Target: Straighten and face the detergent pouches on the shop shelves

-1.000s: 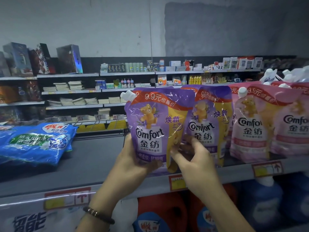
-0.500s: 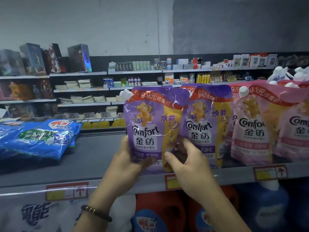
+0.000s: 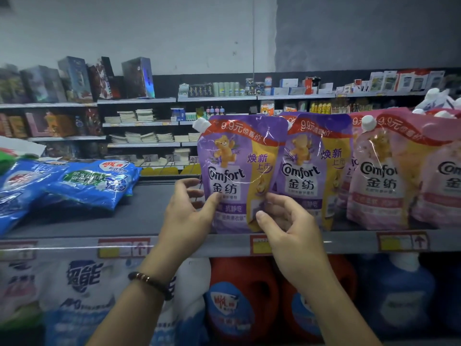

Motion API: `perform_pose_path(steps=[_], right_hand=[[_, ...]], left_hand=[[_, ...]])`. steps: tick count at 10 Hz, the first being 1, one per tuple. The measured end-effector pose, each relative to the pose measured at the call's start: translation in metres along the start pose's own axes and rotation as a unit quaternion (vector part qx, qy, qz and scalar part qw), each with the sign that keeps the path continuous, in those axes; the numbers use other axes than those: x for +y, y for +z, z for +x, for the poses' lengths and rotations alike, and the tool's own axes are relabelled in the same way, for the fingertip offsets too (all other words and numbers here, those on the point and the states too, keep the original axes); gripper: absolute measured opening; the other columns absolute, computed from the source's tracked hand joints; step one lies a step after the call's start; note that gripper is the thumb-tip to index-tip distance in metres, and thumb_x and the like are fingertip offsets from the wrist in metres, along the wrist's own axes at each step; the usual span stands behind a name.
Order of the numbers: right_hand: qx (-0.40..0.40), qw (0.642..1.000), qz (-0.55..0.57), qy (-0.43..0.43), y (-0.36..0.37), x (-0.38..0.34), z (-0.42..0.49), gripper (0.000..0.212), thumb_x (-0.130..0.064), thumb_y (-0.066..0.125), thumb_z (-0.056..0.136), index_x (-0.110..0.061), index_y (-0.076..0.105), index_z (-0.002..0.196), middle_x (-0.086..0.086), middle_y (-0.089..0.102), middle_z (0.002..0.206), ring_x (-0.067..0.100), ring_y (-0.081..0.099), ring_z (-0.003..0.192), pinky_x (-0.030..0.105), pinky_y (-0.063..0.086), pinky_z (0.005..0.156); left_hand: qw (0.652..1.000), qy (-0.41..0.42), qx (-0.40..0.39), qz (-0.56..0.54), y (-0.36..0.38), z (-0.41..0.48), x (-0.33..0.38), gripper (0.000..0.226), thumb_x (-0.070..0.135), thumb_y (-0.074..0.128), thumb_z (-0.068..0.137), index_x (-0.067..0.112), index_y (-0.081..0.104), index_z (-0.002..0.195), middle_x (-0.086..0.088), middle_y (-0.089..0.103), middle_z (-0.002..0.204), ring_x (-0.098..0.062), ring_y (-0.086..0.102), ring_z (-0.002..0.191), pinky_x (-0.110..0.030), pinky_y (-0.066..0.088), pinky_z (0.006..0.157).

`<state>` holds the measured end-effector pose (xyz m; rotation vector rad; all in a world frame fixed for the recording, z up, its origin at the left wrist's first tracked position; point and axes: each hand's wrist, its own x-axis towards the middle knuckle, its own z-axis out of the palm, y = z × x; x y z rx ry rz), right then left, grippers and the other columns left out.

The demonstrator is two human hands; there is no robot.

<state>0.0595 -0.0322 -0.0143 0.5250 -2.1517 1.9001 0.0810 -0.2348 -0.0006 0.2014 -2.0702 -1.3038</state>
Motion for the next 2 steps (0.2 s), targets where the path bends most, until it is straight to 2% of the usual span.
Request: perform_pose_path(steps=[1, 2], right_hand=[[-0.001, 1.000, 0.000, 0.009, 0.004, -0.008, -0.014, 0.035, -0.031, 0.072, 0.099, -0.030, 0.066, 0.133, -0.018, 0.071, 0.114, -0.013, 0.066, 0.102, 0.019, 0.056, 0.095], [0.025, 1.000, 0.008, 0.008, 0.011, -0.017, -0.023, 0.027, -0.033, 0.070, 0.101, -0.031, 0.068, 0.127, -0.015, 0.072, 0.114, -0.012, 0.067, 0.101, 0.019, 0.056, 0.093]], left_hand=[[1.000, 0.005, -0.004, 0.006, -0.006, -0.010, 0.006, 0.047, 0.047, 0.073, 0.096, 0.026, 0.049, 0.131, 0.009, 0.065, 0.117, -0.001, 0.066, 0.099, -0.021, 0.057, 0.074], [1.000, 0.003, -0.008, -0.023, -0.014, -0.022, 0.014, 0.038, 0.042, 0.069, 0.100, 0.024, 0.052, 0.129, 0.010, 0.065, 0.113, 0.008, 0.067, 0.088, -0.010, 0.052, 0.061]])
